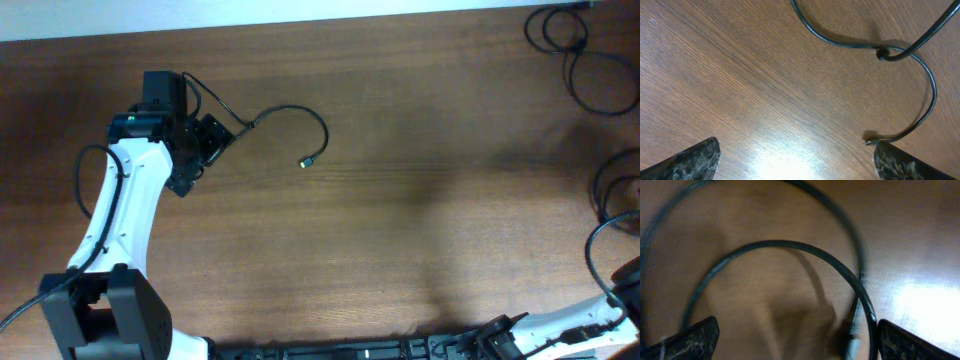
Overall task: Untangle cables
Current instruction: 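Return the right gripper and grasp the last cable in the center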
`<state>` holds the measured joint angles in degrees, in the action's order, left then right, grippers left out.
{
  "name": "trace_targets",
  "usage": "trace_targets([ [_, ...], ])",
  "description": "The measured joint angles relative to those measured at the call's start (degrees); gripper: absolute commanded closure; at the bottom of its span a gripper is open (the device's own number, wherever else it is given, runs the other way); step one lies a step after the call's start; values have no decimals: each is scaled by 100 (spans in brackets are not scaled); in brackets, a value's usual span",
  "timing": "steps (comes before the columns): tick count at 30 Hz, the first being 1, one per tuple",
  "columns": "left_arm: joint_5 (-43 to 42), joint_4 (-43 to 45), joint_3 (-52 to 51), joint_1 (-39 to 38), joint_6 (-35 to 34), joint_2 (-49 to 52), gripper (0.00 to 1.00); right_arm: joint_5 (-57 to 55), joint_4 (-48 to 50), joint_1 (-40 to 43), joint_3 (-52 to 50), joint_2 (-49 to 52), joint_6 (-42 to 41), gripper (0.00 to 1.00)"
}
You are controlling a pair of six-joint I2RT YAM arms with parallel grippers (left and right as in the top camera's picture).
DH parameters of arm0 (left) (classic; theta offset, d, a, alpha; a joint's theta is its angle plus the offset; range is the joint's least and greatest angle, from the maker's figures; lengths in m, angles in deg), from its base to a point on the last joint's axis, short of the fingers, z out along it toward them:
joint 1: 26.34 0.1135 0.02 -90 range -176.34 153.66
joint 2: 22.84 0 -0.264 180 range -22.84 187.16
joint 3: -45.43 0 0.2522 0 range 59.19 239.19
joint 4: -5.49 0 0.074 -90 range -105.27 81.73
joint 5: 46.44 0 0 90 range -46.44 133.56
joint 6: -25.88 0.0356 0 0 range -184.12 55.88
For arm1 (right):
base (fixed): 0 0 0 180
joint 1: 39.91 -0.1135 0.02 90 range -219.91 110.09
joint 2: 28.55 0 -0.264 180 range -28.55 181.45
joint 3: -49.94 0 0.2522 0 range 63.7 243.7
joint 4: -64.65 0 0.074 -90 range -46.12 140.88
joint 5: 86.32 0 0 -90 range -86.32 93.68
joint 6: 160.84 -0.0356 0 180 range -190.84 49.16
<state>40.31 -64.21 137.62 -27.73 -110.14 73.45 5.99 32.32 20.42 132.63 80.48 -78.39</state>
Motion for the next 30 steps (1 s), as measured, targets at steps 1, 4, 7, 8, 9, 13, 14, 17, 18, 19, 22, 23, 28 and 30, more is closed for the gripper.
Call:
trace_targets([
  [1, 0, 2, 0, 0, 0, 0, 1, 195, -96, -103, 22, -264, -20, 2],
  [4, 0, 2, 0, 0, -2, 0, 1, 1064, -490, -765, 138, -1644, -616, 1],
  [7, 0, 0, 0, 0, -2, 0, 1, 2072, -1716, -2575, 245, -2059, -863, 2],
  [8, -2, -2, 0, 0, -2, 0, 1, 2243, -1928, -3204, 227, -2031, -890, 1],
  [9, -2, -4, 0, 0, -2, 0, 1, 2227, -2068, -3696, 232, -2004, -903, 2],
  [13, -2, 0, 0, 0, -2, 0, 1, 1917, -2531, -5624, 232, -1615, -901, 1],
  [14, -2, 0, 0, 0, -2, 0, 1, 1759, -2546, -5989, 232, -1521, -896, 1],
  [17, -2, 0, 0, 0, -2, 0, 1, 1508, -2474, -6789, 232, -1416, -898, 1],
  [18, -2, 0, 0, 0, -2, 0, 1, 1480, -2380, -6961, 232, -1408, -905, 2],
  [19, -2, -4, 0, 0, -2, 0, 1, 1436, -2098, -7112, 227, -1390, -898, 1],
  [22, -2, 4, 0, 0, -2, 0, 1, 1408, -986, -7604, 181, -1335, -890, 1],
  [23, -2, 7, 0, 0, -2, 0, 1, 1399, -577, -7689, 190, -1320, -855, 1],
  [28, -2, 0, 0, 0, -2, 0, 1, 1530, 1635, -8078, 197, -791, -697, 1],
  [30, -2, -4, 0, 0, -2, 0, 1, 1827, 2046, -8172, 328, -315, -697, 1],
])
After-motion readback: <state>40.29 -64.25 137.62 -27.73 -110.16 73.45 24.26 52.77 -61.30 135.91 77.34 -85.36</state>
